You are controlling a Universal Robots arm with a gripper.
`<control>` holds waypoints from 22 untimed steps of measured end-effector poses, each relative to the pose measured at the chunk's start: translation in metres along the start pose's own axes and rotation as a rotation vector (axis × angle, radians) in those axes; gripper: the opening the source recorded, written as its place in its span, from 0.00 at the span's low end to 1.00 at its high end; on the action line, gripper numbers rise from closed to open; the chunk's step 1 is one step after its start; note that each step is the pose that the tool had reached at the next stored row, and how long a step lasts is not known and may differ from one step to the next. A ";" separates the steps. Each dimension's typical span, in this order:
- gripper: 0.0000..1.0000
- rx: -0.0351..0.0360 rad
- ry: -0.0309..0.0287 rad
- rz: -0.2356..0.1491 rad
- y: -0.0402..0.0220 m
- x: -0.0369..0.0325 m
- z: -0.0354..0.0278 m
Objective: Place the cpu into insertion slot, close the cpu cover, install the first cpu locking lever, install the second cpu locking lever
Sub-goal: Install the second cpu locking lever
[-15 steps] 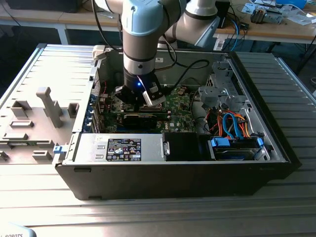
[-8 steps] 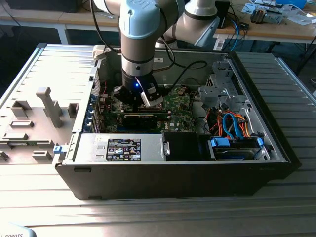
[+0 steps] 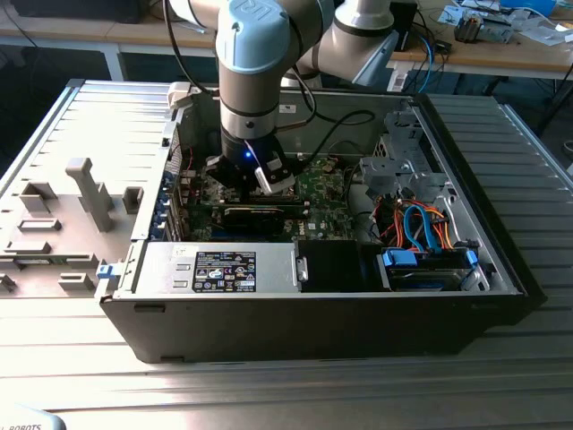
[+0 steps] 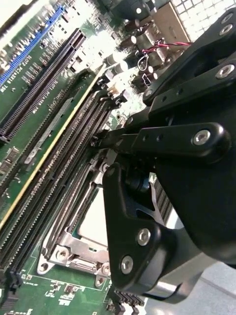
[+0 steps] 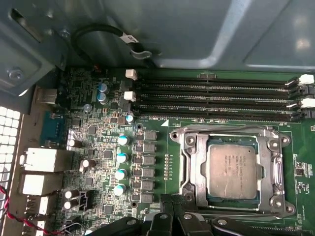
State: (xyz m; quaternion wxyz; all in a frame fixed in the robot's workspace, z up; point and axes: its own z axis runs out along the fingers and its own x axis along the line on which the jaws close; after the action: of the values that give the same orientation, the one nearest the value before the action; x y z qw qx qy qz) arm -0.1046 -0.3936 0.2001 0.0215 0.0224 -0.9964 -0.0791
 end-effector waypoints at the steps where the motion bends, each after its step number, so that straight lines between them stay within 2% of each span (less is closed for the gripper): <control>1: 0.11 0.0000 0.0001 -0.001 0.0002 0.0001 0.0000; 5: 0.11 0.0002 -0.0037 -0.003 0.0010 0.0007 -0.0042; 7: 0.11 0.0034 -0.0043 -0.002 0.0021 0.0011 -0.0114; 8: 0.11 0.0076 -0.0043 -0.002 0.0024 0.0011 -0.0126; 9: 0.11 0.0307 -0.0029 -0.001 0.0025 0.0004 -0.0135; 10: 0.11 0.0676 -0.0010 0.000 0.0028 -0.0021 -0.0136; 11: 0.11 0.0999 0.0013 0.002 0.0031 -0.0047 -0.0136; 12: 0.11 0.1144 0.0025 0.003 0.0033 -0.0061 -0.0137; 15: 0.11 0.1465 0.0065 0.004 0.0046 -0.0114 -0.0136; 16: 0.11 0.1603 0.0086 0.005 0.0062 -0.0142 -0.0136; 17: 0.11 0.1700 0.0102 0.006 0.0083 -0.0167 -0.0133; 18: 0.11 0.1772 0.0115 0.006 0.0105 -0.0190 -0.0131; 19: 0.11 0.1806 0.0124 0.006 0.0121 -0.0207 -0.0128; 20: 0.11 0.1846 0.0146 0.007 0.0167 -0.0244 -0.0123; 22: 0.11 0.1866 0.0169 0.007 0.0217 -0.0283 -0.0116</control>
State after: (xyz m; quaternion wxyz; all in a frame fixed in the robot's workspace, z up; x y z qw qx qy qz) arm -0.0768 -0.3727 0.2138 0.0280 0.0215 -0.9993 0.0143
